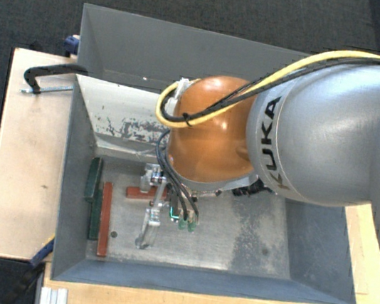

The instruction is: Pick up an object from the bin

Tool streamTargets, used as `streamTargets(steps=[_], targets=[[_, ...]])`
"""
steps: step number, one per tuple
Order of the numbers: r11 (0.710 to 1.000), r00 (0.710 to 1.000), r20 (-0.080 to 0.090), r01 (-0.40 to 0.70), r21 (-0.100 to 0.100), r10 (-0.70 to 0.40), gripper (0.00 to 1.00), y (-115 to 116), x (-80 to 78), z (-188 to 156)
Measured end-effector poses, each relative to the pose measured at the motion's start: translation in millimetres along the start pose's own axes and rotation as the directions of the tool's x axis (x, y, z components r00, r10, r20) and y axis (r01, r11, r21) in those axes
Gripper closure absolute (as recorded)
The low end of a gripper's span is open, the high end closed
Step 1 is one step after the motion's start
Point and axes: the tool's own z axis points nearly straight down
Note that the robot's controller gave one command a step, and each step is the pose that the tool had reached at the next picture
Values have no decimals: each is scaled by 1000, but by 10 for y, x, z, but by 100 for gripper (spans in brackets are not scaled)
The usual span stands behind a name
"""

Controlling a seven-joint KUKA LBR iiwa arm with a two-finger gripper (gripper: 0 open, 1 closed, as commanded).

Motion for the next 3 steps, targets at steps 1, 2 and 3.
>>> streamTargets(steps=[1,2,3], targets=[[1000,1000,8,-3,-2,3,0,-9,-21,-43],[1000,1000,19,12,-5,-12,0,-135,-463,430],[998,998,8,-65,-2,65,0,-172,-601,846]])
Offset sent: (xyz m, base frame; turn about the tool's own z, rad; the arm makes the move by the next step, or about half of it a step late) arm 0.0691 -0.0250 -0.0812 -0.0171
